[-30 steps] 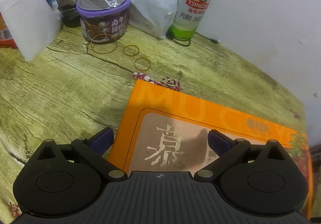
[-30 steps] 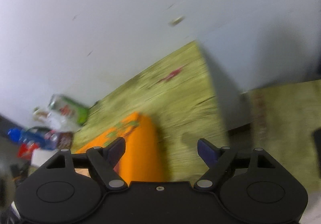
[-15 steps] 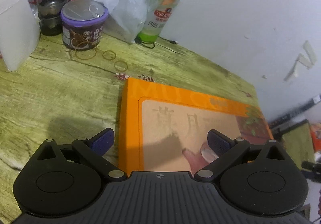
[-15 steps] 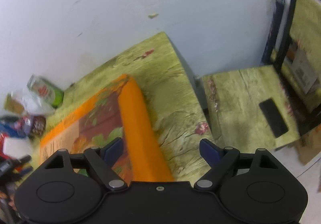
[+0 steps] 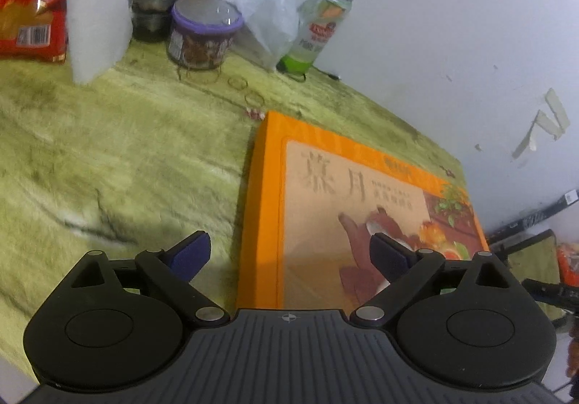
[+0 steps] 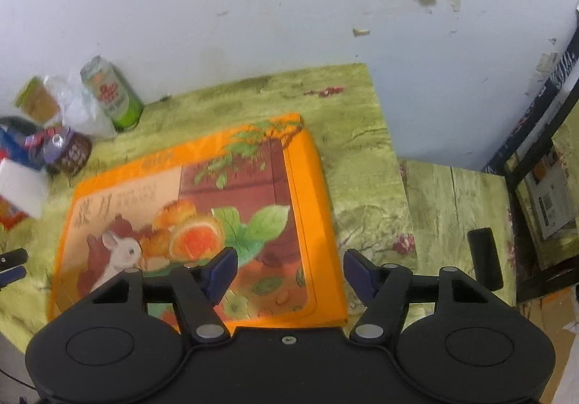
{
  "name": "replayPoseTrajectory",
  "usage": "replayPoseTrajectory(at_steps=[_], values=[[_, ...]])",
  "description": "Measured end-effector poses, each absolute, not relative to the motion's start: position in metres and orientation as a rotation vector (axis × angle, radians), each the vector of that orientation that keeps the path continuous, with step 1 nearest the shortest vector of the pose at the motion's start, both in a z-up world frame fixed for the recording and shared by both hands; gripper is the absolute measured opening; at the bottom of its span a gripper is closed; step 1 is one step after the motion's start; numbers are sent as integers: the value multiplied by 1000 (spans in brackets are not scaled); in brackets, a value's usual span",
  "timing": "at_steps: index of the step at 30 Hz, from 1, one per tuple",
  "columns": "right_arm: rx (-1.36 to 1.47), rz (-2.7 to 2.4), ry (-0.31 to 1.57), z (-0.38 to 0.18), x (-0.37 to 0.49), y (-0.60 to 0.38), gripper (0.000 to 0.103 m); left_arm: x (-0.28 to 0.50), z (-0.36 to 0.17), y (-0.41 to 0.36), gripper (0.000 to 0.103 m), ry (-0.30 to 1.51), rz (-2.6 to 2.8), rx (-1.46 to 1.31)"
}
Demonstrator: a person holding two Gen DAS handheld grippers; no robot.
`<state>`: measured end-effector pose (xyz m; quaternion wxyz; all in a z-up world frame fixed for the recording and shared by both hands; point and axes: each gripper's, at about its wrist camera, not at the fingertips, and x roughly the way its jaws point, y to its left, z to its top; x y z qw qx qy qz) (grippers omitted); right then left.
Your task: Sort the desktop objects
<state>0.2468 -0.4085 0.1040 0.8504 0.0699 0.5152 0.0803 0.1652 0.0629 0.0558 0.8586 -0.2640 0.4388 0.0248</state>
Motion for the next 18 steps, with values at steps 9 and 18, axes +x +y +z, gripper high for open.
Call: replayPoseTrajectory(at_steps=[9, 18], values=[[109, 183, 1137, 85, 249, -429, 55, 168, 45, 29, 85, 939, 34, -519], [-38, 308, 1195, 86, 256, -412, 49, 183, 59, -27, 83, 901, -28, -241]])
